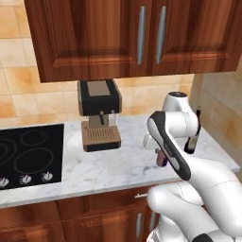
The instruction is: There is a wine glass and glass cup on the dining counter. Place the wine bottle next to the wine glass and the juice bottle next to the glass cup.
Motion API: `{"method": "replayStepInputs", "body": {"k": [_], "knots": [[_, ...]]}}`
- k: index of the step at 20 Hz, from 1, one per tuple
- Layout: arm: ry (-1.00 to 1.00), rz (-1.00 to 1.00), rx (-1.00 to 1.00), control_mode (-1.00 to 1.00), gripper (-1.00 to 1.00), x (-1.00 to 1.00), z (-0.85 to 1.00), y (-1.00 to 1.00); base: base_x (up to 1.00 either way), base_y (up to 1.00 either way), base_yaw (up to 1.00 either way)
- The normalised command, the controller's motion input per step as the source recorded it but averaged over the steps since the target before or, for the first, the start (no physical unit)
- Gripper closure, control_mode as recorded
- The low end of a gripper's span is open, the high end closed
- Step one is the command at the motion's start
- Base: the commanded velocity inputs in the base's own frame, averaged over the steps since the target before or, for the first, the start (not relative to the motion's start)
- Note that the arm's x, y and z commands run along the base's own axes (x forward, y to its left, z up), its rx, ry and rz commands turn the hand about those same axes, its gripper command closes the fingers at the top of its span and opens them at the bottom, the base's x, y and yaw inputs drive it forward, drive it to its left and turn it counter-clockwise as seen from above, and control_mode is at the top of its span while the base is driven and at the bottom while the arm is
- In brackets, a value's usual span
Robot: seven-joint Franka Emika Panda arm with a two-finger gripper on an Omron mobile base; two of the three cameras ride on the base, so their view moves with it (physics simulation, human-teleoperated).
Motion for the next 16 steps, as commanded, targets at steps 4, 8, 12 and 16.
{"method": "replayStepInputs", "body": {"k": [4,8,12,16], "knots": [[0.0,0.0,0.0,1.0,1.0,0.0,0.0,0.0,-0.39,0.3,0.47],[0.0,0.0,0.0,1.0,1.0,0.0,0.0,0.0,-0.06,0.13,0.98],[0.0,0.0,0.0,1.0,1.0,0.0,0.0,0.0,-0.02,0.0,1.0],[0.0,0.0,0.0,1.0,1.0,0.0,0.0,0.0,-0.02,0.0,1.0]]}}
